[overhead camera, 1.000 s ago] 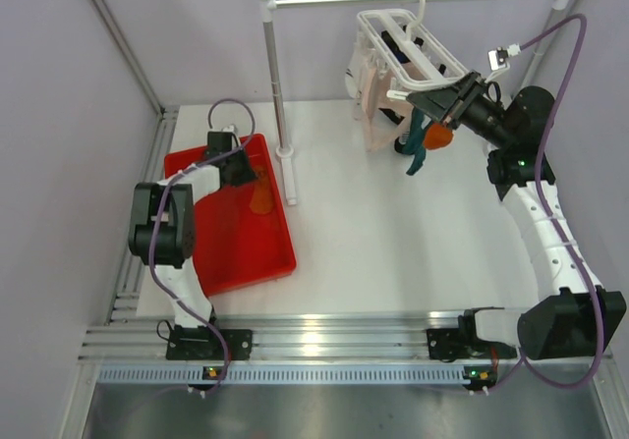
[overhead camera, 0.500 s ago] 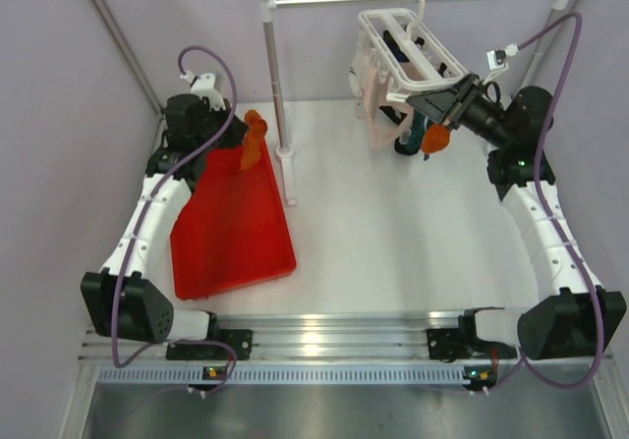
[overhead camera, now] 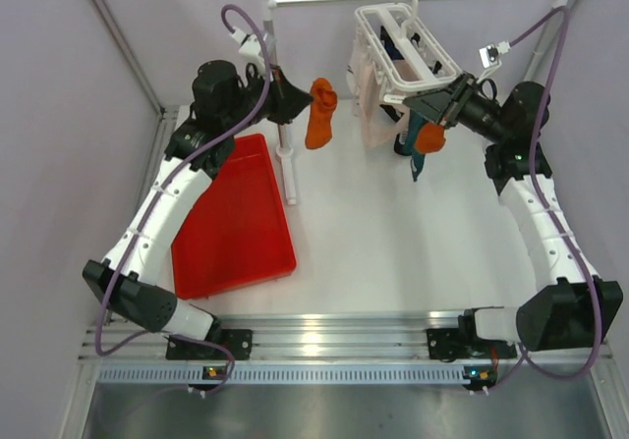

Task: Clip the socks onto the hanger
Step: Pick up the sock from the bin, then clamp the sock onto the hanger.

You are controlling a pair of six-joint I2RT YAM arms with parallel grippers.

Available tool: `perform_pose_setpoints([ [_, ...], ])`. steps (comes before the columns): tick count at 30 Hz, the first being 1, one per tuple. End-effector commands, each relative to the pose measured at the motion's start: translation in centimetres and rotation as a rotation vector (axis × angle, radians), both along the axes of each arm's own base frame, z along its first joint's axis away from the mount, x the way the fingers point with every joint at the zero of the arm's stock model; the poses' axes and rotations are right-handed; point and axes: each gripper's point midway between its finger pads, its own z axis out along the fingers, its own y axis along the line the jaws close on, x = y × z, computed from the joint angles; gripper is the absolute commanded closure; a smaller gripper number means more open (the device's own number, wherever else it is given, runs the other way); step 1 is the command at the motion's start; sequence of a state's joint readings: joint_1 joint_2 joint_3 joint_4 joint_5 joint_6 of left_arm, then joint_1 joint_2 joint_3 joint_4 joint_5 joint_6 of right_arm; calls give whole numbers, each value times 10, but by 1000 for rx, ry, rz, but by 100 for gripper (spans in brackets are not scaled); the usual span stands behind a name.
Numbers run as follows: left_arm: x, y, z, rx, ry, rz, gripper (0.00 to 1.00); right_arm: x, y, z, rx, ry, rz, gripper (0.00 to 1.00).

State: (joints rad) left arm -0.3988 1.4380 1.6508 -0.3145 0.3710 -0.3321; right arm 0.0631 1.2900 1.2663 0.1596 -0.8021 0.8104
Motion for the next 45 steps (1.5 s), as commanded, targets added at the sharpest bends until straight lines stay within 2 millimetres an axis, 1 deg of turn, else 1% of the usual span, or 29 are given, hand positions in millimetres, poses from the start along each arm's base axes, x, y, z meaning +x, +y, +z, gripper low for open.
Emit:
perform_pose_setpoints([
  [1,0,-30,26,-54,-31,-71,100,0,-1,33,-23,-139,2,100],
  [3,-1,-42,29,-63,-29,-97,100,1,0,34,-24,-144,8,100],
  [5,2,-52,32,-69,-30,-112,100,2,0,35,-27,-151,12,100],
  [6,0,-59,33,-68,-34,-128,100,2,1,36,-27,-156,16,100],
  [7,3,-63,34,-68,-41,-130,100,2,1,37,-26,-159,19,100],
  [10,4,-74,38,-67,-54,-150,100,2,1,36,-31,-162,26,100],
  [18,-1,-94,44,-83,-66,-198,100,3,0,33,-43,-162,20,100],
  [28,-3,-108,47,-87,-77,-224,100,2,0,32,-55,-167,21,100],
  [36,1,-105,39,-60,-72,-200,100,1,0,34,-52,-168,21,100],
  [45,-3,-111,51,-99,-77,-238,100,5,0,30,-55,-159,13,100],
])
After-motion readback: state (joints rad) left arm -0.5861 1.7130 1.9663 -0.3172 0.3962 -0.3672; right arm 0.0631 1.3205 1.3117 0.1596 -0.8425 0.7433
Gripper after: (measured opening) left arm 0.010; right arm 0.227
